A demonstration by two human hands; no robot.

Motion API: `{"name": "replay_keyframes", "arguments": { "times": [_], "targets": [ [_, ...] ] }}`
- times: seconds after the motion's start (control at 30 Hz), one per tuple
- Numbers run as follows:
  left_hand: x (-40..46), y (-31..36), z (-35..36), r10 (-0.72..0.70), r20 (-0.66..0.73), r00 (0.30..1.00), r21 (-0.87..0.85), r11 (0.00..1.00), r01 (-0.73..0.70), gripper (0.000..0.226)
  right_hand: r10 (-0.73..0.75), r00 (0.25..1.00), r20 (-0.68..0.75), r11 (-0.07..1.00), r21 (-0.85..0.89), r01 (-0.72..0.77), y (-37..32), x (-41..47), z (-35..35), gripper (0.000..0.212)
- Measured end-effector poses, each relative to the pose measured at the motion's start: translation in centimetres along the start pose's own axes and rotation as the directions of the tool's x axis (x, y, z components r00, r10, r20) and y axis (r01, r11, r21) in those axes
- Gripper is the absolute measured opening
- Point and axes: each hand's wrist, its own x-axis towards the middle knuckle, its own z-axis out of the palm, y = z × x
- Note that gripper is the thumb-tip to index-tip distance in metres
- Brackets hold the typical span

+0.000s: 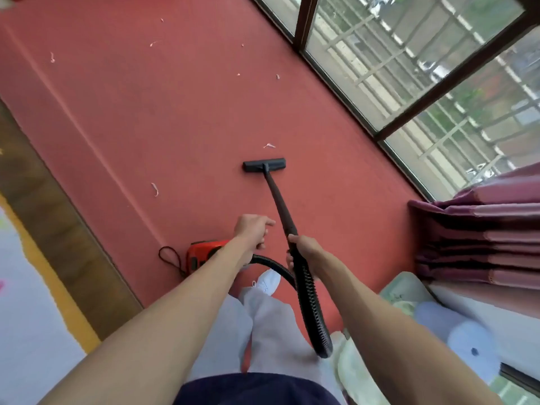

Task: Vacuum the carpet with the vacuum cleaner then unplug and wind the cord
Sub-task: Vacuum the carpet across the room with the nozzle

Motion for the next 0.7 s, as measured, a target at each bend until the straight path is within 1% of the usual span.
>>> {"name": "replay_keyframes", "arguments": {
  "times": [0.07,0.13,0.23,0.3,0.37,0.47,0.53,0.6,0.7],
  "targets": [
    [-0.1,1.0,-1.7,0.007,-0.026,1.000,-0.159,0.987,-0.011,0.021,-0.042,0.999,0.001,0.999,-0.007,0.042,-3.5,1.1,1.7,0.029],
    [-0.6,1.3,-4.2,0.010,-0.062,0.998,-0.281,0.959,-0.027,0.020,-0.076,0.997,0.006,0.997,0.003,0.076,-6.6,2.1,3.7,0.026],
    [-0.9,0.5,-7.5,-0.029,-0.076,0.997,-0.376,0.927,-0.001,0.019,-0.126,0.992,-0.004,0.992,0.019,0.126,-10.0,4.5,6.3,0.023],
    [-1.0,-0.7,-9.3,-0.044,-0.102,0.994,-0.411,0.911,-0.002,0.019,-0.118,0.993,-0.006,0.993,-0.025,0.118,-11.0,6.8,7.9,0.023],
    [-0.5,-1.8,-10.7,-0.041,-0.123,0.992,-0.416,0.909,-0.013,0.020,-0.119,0.993,-0.027,0.991,-0.060,0.117,-11.2,9.2,8.9,0.023],
    [0.1,-3.5,-11.9,-0.044,-0.129,0.991,-0.385,0.923,-0.010,0.022,-0.127,0.991,-0.046,0.991,-0.052,0.125,-9.7,10.8,8.9,0.025],
    [0.4,-4.1,-12.0,-0.064,-0.125,0.990,-0.347,0.938,0.017,0.023,-0.108,0.993,-0.055,0.994,-0.037,0.107,-7.7,9.5,8.4,0.027],
    [0.5,-4.2,-11.5,-0.078,-0.110,0.991,-0.315,0.948,0.039,0.023,-0.076,0.997,-0.029,0.997,-0.028,0.075,-5.2,7.5,7.2,0.030],
    [0.1,-4.2,-10.0,-0.092,-0.057,0.994,-0.294,0.953,0.071,0.024,-0.016,0.999,-0.036,0.999,-0.048,0.014,-0.8,3.9,5.4,0.032]
  ]
}}
